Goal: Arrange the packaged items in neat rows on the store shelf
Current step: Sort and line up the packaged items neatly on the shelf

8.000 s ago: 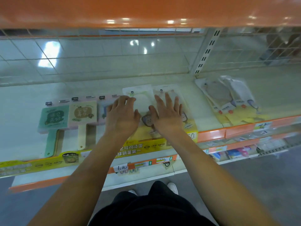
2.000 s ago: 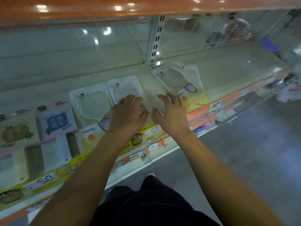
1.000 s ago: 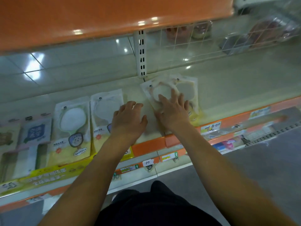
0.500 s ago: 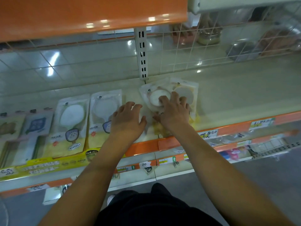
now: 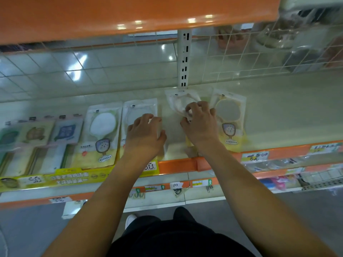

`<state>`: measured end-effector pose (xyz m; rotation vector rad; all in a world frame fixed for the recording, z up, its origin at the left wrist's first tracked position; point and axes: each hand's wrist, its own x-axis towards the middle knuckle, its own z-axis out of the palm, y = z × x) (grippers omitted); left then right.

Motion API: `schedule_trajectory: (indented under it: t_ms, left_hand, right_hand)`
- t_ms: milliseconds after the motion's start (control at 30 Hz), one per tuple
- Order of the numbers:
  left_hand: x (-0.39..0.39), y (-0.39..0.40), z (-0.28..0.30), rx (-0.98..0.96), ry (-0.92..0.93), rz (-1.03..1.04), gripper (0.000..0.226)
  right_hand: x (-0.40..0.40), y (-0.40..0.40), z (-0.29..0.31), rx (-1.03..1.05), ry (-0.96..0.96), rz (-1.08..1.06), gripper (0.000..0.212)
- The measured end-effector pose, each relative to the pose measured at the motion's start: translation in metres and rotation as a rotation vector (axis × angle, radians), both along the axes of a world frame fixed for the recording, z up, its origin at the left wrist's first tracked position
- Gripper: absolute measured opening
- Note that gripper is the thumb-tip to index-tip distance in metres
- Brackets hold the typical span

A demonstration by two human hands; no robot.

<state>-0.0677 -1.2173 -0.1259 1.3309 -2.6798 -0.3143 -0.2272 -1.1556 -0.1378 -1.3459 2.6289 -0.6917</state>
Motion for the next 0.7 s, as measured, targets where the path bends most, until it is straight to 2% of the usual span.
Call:
schedule_trajectory:
  t_ms: [400,700]
  left_hand:
    - [0.097,-0.068,0.002,-0.034,0.033,0.038,0.045]
    - [0.189,-0.137,-0.003,-0.051,0.122,-0.033,0.042]
  right_hand:
    - [0.105,-0.065,0.018,-0.026,-0.039,0.014,0.033]
    - [0.203,-0.129,0.014,-0.024,-0.015,-0.018,0.036]
